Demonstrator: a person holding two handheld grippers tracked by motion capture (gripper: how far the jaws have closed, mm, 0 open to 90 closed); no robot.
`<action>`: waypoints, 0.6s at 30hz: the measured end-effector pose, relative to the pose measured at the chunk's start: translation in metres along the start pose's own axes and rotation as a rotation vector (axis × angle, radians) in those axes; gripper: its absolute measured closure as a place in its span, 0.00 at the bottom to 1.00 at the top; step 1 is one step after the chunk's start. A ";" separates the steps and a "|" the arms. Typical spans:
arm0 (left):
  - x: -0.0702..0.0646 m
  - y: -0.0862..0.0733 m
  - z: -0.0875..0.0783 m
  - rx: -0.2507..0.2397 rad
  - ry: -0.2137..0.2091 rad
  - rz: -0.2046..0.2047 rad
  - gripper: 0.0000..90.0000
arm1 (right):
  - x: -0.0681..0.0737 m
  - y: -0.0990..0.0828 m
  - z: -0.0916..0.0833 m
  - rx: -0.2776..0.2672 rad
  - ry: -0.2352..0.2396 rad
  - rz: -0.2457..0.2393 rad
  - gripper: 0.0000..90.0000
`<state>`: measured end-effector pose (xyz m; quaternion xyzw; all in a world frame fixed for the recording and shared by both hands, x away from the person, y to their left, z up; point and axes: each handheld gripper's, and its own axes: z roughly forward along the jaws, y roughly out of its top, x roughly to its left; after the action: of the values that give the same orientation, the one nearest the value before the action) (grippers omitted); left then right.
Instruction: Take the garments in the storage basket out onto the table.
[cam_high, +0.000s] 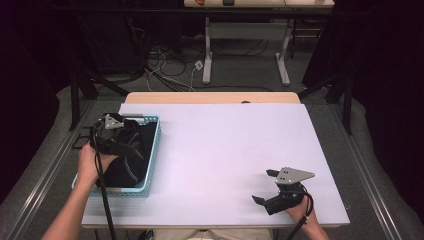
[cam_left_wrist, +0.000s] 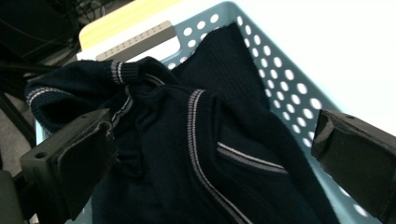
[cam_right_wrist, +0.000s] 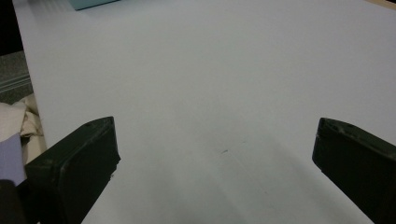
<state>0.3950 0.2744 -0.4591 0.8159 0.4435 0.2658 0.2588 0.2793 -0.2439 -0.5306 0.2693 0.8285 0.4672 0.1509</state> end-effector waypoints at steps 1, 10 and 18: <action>0.000 0.000 0.004 0.015 -0.005 -0.009 0.00 | 0.000 0.000 0.000 0.000 0.001 0.002 0.00; 0.009 0.000 0.036 0.149 -0.013 -0.046 0.00 | 0.001 0.000 0.000 0.007 0.002 0.007 0.00; 0.017 -0.001 0.055 0.239 -0.024 -0.089 0.00 | 0.000 0.000 0.000 0.023 0.006 0.000 0.00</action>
<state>0.4388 0.2789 -0.4966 0.8236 0.5047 0.1893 0.1764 0.2795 -0.2442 -0.5307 0.2696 0.8342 0.4585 0.1454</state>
